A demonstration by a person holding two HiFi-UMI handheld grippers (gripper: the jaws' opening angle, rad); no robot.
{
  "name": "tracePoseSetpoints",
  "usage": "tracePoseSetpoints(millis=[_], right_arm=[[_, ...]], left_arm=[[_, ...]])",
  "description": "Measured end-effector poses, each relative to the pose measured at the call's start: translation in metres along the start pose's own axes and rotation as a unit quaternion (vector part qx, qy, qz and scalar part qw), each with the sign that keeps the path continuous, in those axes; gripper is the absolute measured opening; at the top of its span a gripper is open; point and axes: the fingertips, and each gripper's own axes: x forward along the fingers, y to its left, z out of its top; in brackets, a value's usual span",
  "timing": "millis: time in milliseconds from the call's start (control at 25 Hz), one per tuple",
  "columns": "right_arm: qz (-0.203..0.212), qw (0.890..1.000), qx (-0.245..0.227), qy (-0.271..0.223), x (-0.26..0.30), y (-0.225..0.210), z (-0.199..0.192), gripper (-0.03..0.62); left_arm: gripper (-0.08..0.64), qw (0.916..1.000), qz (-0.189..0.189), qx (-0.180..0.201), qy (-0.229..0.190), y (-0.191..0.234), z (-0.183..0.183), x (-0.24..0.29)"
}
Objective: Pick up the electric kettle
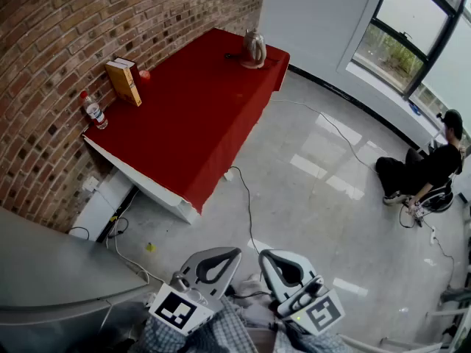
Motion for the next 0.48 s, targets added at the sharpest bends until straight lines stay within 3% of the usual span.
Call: tracePoseSetpoints(millis=[480], right_arm=[[-0.024,1.000,0.001,-0.016,0.0045,-0.0025,0.0044,0.006]], left_arm=[[0.006,1.0000,0.001,0.005,-0.001,0.0075,-0.0017,-0.0069]])
